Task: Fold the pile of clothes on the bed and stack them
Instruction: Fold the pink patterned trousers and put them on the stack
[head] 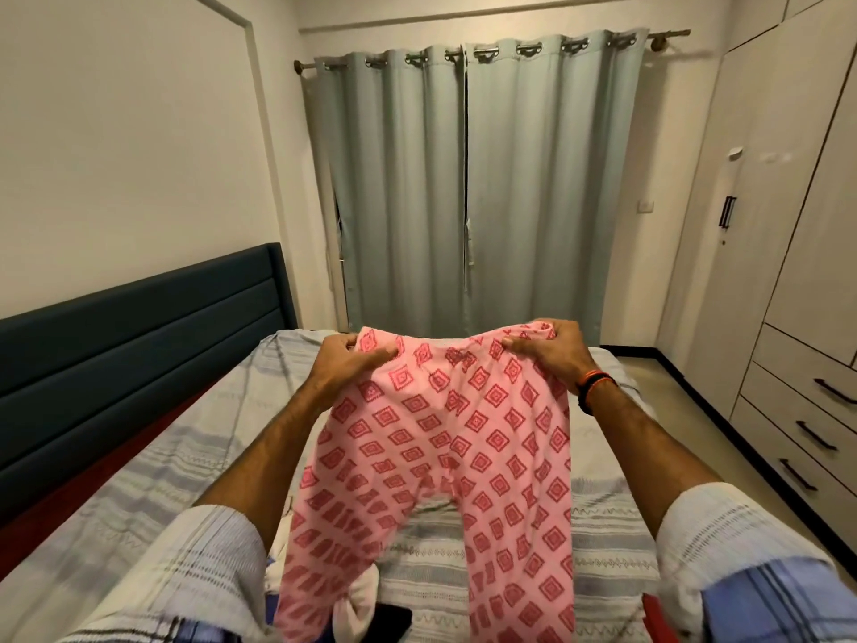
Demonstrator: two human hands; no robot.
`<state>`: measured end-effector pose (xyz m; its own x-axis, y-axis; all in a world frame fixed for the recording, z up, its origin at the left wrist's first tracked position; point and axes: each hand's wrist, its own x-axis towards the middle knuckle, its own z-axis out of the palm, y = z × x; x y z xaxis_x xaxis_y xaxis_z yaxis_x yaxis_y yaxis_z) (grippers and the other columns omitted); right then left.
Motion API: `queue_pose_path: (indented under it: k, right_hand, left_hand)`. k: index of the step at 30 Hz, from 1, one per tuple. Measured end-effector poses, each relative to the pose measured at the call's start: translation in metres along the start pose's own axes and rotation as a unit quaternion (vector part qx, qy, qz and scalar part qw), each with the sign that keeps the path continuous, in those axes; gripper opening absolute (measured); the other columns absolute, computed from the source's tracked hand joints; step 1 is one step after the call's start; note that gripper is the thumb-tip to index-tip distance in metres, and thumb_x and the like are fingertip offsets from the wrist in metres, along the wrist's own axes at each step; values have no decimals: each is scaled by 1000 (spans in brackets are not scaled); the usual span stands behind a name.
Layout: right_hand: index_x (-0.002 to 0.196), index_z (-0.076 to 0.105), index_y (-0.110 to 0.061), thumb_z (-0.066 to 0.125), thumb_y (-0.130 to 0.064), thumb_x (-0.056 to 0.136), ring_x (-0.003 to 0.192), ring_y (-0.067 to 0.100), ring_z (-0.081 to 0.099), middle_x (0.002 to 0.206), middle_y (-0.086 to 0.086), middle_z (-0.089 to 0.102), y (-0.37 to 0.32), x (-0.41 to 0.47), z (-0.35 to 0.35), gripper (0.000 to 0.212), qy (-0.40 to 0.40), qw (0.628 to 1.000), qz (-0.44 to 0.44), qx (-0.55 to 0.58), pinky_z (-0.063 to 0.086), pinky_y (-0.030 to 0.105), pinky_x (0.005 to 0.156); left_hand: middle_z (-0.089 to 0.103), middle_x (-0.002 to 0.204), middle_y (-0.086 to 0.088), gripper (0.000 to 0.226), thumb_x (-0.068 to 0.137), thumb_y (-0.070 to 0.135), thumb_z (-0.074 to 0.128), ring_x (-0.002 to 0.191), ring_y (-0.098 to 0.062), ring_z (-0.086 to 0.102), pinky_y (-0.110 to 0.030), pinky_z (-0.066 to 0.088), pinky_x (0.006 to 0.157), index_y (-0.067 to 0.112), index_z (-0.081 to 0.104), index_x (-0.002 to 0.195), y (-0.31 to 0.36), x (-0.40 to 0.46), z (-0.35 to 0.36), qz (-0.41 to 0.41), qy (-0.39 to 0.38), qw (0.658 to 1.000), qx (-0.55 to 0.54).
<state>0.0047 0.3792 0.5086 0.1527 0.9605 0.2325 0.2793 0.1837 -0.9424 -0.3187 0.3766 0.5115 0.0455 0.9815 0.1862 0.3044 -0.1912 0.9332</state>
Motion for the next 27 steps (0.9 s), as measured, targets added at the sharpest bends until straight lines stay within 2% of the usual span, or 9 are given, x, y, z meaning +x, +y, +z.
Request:
queue_pose_path:
  k: [3,6,8,12,15,17,19,23,27]
  right_hand:
    - [87,75,-5,91,-25,65,74,28,74,81,13,76,4,0,0,35,-19,1000,9,3,61,46,74]
    - [94,76,-1,88,-17,67,77,29,73,85,15,76,-2,-4,-4,34,-58,998,13,18,62,42,75]
    - [102,74,2,86,-14,65,83,30,72,94,18,75,-6,-7,-13,42,-130,988,35,68,62,38,76]
    - [110,71,4,78,-12,67,85,28,72,103,21,72,-13,-11,-19,46,-269,944,53,186,61,35,77]
    - [112,65,13,78,-9,74,75,22,71,92,15,71,1,2,10,46,-176,972,99,121,59,29,65]
    - [90,68,8,86,-18,67,75,25,68,82,8,69,8,8,34,40,-41,989,118,-80,55,31,64]
    - [74,63,-5,82,-25,70,74,25,59,76,5,63,5,0,57,27,53,967,109,-223,47,28,65]
    - [70,64,-4,78,-29,67,71,25,61,71,6,65,-3,-9,96,28,64,981,66,-172,46,29,59]
    - [62,63,-12,68,-18,76,55,16,54,60,0,61,-10,-10,114,15,-4,991,38,-126,39,23,49]
  left_hand:
    - [76,84,-9,31,78,33,80,74,-29,75,-38,62,67,9,73,95,0,-5,1,-17,-44,999,13]
    - [75,90,-15,27,84,28,75,77,-30,74,-38,62,69,4,72,97,0,-4,1,-41,-22,999,-14]
    - [73,97,-19,28,87,23,72,81,-32,73,-36,61,70,1,69,103,-2,-1,-6,-78,-61,991,-94]
    - [69,89,-13,38,67,17,85,76,-26,69,-34,61,66,2,71,100,-6,-5,-20,-126,-193,927,-297]
    - [71,79,-10,14,83,14,70,67,-23,70,-31,59,56,4,70,92,-13,3,-2,-186,-85,954,-219]
    - [74,82,-9,26,75,22,72,71,-23,72,-38,62,63,4,69,94,-26,14,13,-209,65,975,-48]
    - [73,86,-10,36,66,30,73,75,-27,71,-45,62,66,6,68,92,-34,17,27,-189,154,969,34]
    - [71,82,-9,23,75,34,71,75,-26,68,-38,61,70,11,65,75,-21,9,66,-110,171,976,82]
    - [73,75,-2,17,81,31,72,70,-18,70,-31,60,64,14,72,78,-10,7,89,-57,98,990,89]
